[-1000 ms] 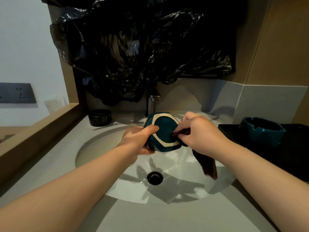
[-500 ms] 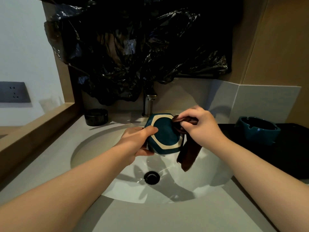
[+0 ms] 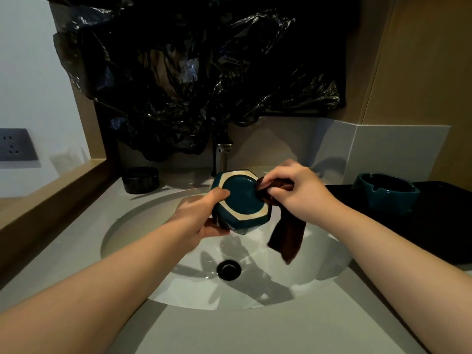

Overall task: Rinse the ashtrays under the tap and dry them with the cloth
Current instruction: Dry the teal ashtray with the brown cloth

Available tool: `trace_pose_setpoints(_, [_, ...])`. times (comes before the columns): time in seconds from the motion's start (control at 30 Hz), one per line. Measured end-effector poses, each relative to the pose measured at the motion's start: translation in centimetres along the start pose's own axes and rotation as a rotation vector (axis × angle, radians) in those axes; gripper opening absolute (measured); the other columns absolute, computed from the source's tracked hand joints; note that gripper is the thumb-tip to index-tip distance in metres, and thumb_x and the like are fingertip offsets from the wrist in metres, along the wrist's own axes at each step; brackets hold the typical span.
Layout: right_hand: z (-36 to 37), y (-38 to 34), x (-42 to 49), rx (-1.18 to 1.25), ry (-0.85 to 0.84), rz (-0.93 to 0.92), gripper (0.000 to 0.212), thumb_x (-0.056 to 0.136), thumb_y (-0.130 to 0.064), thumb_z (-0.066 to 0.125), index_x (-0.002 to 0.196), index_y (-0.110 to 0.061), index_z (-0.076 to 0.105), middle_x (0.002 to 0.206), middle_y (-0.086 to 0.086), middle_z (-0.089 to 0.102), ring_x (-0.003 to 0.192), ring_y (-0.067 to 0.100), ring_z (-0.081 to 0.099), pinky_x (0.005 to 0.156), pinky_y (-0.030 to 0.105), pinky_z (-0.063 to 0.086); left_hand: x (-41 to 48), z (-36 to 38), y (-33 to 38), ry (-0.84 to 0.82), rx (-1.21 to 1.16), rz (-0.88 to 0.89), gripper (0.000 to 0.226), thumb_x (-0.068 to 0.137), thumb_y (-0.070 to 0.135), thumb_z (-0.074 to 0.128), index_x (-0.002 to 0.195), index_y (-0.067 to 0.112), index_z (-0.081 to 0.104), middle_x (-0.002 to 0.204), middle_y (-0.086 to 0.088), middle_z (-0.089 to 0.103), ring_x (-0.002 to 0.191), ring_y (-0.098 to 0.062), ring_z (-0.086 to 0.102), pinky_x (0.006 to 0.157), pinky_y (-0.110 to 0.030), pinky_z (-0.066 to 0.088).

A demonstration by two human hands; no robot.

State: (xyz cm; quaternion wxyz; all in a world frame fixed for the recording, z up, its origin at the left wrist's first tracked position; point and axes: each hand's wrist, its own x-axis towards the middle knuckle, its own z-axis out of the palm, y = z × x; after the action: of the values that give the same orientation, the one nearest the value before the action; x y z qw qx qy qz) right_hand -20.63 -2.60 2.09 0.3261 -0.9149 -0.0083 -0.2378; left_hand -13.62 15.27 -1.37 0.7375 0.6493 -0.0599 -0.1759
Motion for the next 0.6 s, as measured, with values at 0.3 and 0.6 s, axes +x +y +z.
trace_pose_setpoints(0.3, [2.3,-2.7,-1.7,-0.231,-0.148,-0.245,0.019,0.087,-0.015,0.062,0.099,-0.026,0.071,0.101,-0.012,0.046,0.096,0.011,0.051,0.089,0.025,0.043,0.7,-0.2,-0.2,0.117,0.063,0.069,0.022,0.084,0.026,0.070,0.097,0.008,0.067,0.087,-0.013,0.071,0.083,-0.029,0.070,0.070,-0.041,0.060])
trace_pose_setpoints(0.6, [3.6,-2.7,-2.2,-0.250,-0.023,-0.271,0.018,0.088,-0.015,0.061,0.105,-0.020,0.065,0.110,-0.005,0.049,0.097,0.016,0.052,0.085,0.029,0.046,0.9,-0.2,-0.4,0.120,0.052,0.048,0.031,0.084,0.027,0.071,0.105,0.006,0.066,0.095,-0.017,0.069,0.086,-0.031,0.069,0.070,-0.042,0.061])
